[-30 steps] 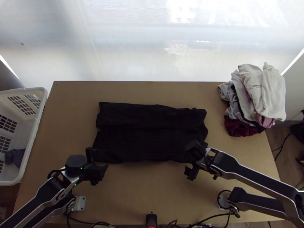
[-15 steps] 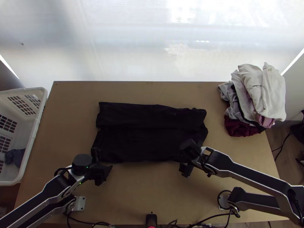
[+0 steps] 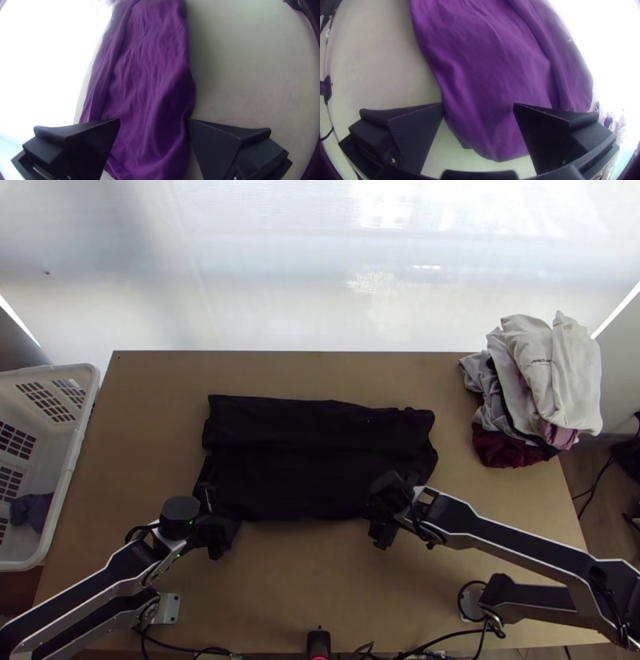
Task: Fold the t-shirt
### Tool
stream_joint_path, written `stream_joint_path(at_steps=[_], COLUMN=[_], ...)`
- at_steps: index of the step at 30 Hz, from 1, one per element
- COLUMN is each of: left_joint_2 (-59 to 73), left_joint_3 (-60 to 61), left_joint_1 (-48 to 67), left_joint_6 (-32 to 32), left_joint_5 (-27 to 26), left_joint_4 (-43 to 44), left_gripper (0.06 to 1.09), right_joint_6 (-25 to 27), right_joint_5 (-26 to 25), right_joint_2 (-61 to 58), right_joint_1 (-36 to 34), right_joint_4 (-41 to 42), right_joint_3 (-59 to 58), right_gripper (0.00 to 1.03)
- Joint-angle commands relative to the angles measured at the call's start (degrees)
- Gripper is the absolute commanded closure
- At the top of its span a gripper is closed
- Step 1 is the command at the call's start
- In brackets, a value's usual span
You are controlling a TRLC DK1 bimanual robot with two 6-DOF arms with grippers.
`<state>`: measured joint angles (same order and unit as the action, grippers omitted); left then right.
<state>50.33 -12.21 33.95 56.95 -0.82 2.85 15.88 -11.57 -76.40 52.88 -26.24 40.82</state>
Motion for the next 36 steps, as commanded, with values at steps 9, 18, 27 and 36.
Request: stream_joint_path(at_steps=[9,18,27,36], left_joint_2=[8.7,15.5,19.1,15.3], left_joint_3=[-2.6,-6.9,-16.8,-28.2], left_joint_1=[-0.9,1.3,-0.3,-3.6], left_joint_6=[-1.3,-6.1,-15.5,-19.6], left_joint_5=[0.1,0.9,1.2,0.4], left_joint_4=[4.0,3.7,-12.9,-33.9], left_gripper=[0.52,0.86,1.0,1.0], right_joint_6=[0.0,0.1,0.7,1.2], right_joint_5=[-1.2,-1.4,-0.9,1.1], right_joint_2=[-3.5,-7.1,-4.5,4.7], right_joint_1=[0.0,-0.1,1.0,0.6], right_joint_4=[6.3,8.4,6.7,-4.1], right_joint_3=[-1.4,-1.7,-1.7,-1.1], right_gripper=[0.25,0.53,0.99,0.99])
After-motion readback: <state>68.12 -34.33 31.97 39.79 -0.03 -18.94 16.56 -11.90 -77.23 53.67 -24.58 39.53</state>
